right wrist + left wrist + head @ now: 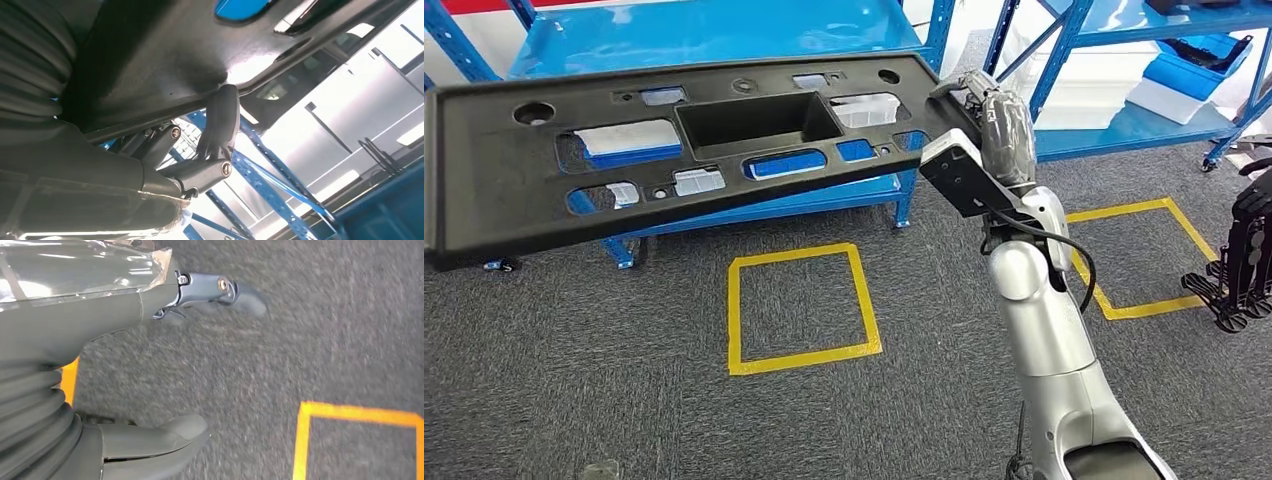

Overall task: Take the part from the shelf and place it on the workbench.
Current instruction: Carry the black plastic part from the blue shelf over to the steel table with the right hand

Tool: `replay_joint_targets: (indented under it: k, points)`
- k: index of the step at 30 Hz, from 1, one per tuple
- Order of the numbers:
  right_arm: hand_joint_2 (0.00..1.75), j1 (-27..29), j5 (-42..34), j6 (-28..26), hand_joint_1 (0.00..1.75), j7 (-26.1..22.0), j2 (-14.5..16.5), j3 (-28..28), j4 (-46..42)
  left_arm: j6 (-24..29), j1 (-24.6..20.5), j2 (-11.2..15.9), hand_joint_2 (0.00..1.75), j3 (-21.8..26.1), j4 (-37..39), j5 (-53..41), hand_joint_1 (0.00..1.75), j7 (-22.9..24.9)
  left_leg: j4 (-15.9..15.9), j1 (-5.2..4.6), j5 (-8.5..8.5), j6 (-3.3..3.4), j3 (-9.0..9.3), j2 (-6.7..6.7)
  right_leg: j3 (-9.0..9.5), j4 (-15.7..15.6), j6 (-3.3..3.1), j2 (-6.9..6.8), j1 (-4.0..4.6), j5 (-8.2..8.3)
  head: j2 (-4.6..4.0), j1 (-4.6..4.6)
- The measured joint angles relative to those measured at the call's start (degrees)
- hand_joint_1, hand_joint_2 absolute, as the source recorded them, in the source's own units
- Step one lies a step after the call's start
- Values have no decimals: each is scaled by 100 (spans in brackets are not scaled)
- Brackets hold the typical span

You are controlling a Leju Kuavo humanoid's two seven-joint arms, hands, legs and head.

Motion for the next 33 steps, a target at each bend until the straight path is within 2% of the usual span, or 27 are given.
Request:
replay_joint_targets:
  k: [1, 2, 4, 5, 6, 7, 8, 9, 11, 12, 13, 15, 16, 17, 19, 20, 21, 22, 23, 24, 25, 27, 28, 30, 31, 32, 33]
  points:
    - [175, 3, -11, 0, 175, 2, -16, -3, 8, 8, 15, 7, 175, 1, 1, -18, 0, 1, -24, -9, 77, 87, -54, 10, -62, 84, -3, 0, 2, -102, 0, 6]
    - [175, 18, -19, -1, 175, 4, -33, -8, 15, 21, 25, 11, 175, 1, 2, -38, 0, 4, -52, -12, 158, 159, -123, 20, -148, 278, -36, 1, 5, -299, 0, 10]
    - [175, 66, -24, -3, 175, 5, -52, -13, 37, 48, 41, 16, 175, 1, 2, -73, 0, 9, -60, -31, 312, 232, -295, 28, -345, 980, -127, 8, 9, -843, 0, 22]
    - [175, 95, -22, -3, 175, 4, -59, -13, 59, 57, 53, 16, 175, 1, 2, -82, 0, 11, -59, -47, 388, 240, -392, 30, -404, 1358, -128, 13, 19, -1019, 0, 21]
    - [175, 122, -17, -1, 175, 2, -62, -12, 93, 60, 65, 16, 175, 1, 3, -89, 0, 13, -56, -65, 469, 245, -494, 32, -403, 1633, -100, 17, 32, -1075, 0, 21]
    - [175, 142, -9, 2, 175, -2, -64, -10, 135, 62, 74, 16, 175, 1, 3, -90, 0, 13, -54, -83, 550, 246, -596, 35, -319, 1741, -57, 19, 50, -1013, 0, 20]
    - [175, 153, 2, 4, 175, -7, -65, -7, 180, 62, 80, 17, 175, 1, 4, -90, 0, 14, -52, -100, 630, 244, -694, 36, -140, 1653, -23, 19, 67, -886, 0, 20]
    - [175, 152, 13, 7, 175, -14, -64, -2, 220, 62, 83, 18, 175, 1, 4, -91, 0, 13, -48, -113, 710, 239, -780, 36, 145, 1364, -25, 20, 87, -791, 0, 20]
    - [175, 124, 31, 10, 175, -28, -56, 11, 281, 62, 88, 17, 175, 1, 4, -93, 0, 11, -46, -138, 857, 203, -898, 32, 825, 457, -139, 23, 147, -907, 0, 13]
    - [175, 107, 36, 12, 175, -36, -50, 19, 307, 63, 90, 17, 175, 1, 4, -95, 0, 9, -63, -141, 932, 177, -919, 31, 1043, 96, -203, 28, 176, -1014, 0, 8]
    - [175, 92, 39, 14, 175, -40, -45, 25, 332, 63, 95, 18, 175, 1, 4, -97, 0, 8, -93, -140, 1005, 145, -928, 29, 1138, -116, -250, 33, 205, -1091, 0, 5]
    - [175, 83, 37, 17, 175, -46, -39, 33, 392, 65, 122, 26, 175, 0, 7, -100, 0, 7, -164, -128, 1106, 82, -947, 19, 1061, -176, -309, 27, 174, -999, 0, -1]
    - [175, 82, 36, 19, 175, -45, -31, 35, 421, 66, 143, 31, 175, 0, 8, -100, 0, 7, -120, -119, 996, 50, -985, 14, 1017, -183, -362, 17, 137, -920, 0, -3]
    - [175, 84, 34, 20, 175, -45, -21, 36, 445, 66, 165, 37, 175, 1, 9, -100, 0, 7, 25, -107, 764, 15, -1040, 11, 959, -195, -413, 6, 95, -828, 0, -9]
    - [175, 82, 34, 23, 175, -44, 4, 37, 481, 67, 183, 46, 175, 1, 10, -100, 0, 7, 676, -63, 89, -62, -1188, 14, 797, -193, -475, -4, 67, -648, 0, -11]
    - [175, 82, 34, 24, 175, -44, 15, 37, 497, 68, 185, 50, 175, 1, 11, -100, 0, 7, 1071, -39, -137, -105, -1246, 16, 698, -186, -471, -6, 68, -569, 0, -12]
    - [175, 80, 34, 27, 175, -45, 26, 37, 517, 70, 185, 55, 175, 1, 11, -100, 0, 7, 1402, -12, -212, -145, -1264, 18, 593, -173, -457, -10, 64, -493, 0, -10]
    - [175, 77, 34, 32, 175, -45, 39, 37, 541, 74, 185, 61, 175, 1, 12, -99, 0, 5, 1578, 19, -149, -182, -1208, 21, 485, -152, -435, -13, 57, -424, 0, -12]
    - [175, 67, 32, 39, 175, -46, 52, 37, 568, 78, 185, 66, 175, 1, 13, -98, 0, 1, 1566, 51, -6, -214, -1062, 24, 376, -120, -408, -16, 42, -363, 0, -11]
    - [175, 47, 27, 48, 175, -49, 67, 37, 595, 83, 182, 70, 175, 1, 13, -98, 0, -5, 1354, 82, 125, -241, -812, 27, 267, -72, -372, -17, 26, -310, 0, -12]
    - [175, 17, 17, 55, 175, -54, 85, 36, 618, 86, 176, 72, 175, 1, 13, -98, 0, -12, 1000, 99, 126, -267, -507, 24, 168, -17, -333, -15, 16, -268, 0, -15]
    - [175, -74, -15, 67, 175, -67, 122, 35, 659, 89, 161, 76, 175, 4, 11, -95, 0, -32, 311, 82, -74, -239, -32, 7, 31, 78, -240, -15, 21, -193, 0, -4]
    - [175, -131, -35, 75, 175, -72, 144, 35, 682, 88, 157, 78, 175, 11, 11, -90, 0, -43, 136, 51, -173, -193, 50, -1, -5, 90, -190, -17, 30, -144, 0, -1]
    - [175, -253, -67, 97, 175, -77, 174, 34, 751, 84, 161, 79, 175, 42, 12, -74, 0, -65, 60, 7, -106, -38, -9, 16, -60, 73, -93, -22, 32, -48, 0, 2]
    - [175, -306, -79, 107, 175, -77, 183, 31, 790, 80, 163, 79, 175, 60, 14, -64, 0, -72, 43, -3, -28, 47, -62, 29, -116, 107, -76, -18, 26, -94, 0, 1]
    - [175, -350, -86, 113, 175, -76, 186, 27, 823, 76, 163, 82, 175, 73, 15, -56, 0, -78, 19, -3, 62, 122, -133, 46, -197, 235, -85, -12, 18, -246, 0, 6]
    - [175, -389, -93, 115, 175, -74, 188, 23, 855, 72, 161, 85, 175, 82, 17, -49, 0, -80, 4, 1, 151, 178, -214, 59, -293, 478, -113, -6, 7, -490, 0, 10]
